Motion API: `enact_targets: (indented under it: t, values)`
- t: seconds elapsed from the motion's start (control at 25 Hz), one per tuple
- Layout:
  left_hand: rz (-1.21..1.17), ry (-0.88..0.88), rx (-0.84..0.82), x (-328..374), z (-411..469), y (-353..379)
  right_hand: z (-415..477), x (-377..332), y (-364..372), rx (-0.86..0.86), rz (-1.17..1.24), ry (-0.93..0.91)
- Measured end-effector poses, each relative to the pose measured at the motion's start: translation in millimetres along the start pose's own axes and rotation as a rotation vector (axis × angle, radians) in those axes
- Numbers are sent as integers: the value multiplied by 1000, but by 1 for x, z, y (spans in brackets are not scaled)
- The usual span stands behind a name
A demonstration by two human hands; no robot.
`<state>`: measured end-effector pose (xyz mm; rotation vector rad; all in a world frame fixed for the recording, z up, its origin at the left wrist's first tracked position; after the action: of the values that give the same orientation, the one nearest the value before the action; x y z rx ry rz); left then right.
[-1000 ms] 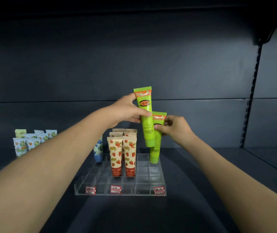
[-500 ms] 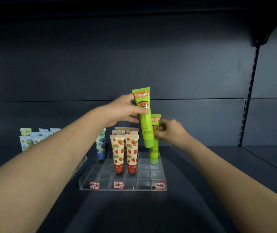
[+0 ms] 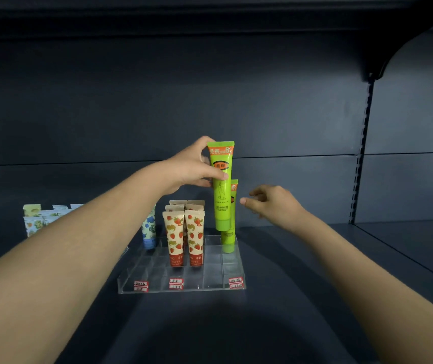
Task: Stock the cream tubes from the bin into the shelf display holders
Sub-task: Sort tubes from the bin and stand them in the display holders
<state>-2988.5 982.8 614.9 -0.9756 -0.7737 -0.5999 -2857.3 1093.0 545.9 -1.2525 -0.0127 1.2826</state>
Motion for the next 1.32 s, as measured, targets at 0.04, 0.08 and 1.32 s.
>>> enact_targets:
  t: [0.04, 0.08, 1.32]
  values:
    - [4, 4, -4, 1, -1, 2, -9, 1, -5, 26, 44, 17]
    - [5, 9, -11, 1, -1, 4, -20, 2, -10, 50, 79, 32]
    - [346, -43, -54, -23, 8, 33, -139, 24, 47, -259, -463, 63]
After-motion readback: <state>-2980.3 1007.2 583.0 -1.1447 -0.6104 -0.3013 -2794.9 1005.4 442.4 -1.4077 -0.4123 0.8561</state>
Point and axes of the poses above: each hand's wrist, its own z-axis towards the middle knuckle, its own y-axis out of the palm, x = y × z, the point moved 4 cm from there along z, towards the middle knuckle, and after that the axes turned 3 degrees about y, right-handed, at the moved point
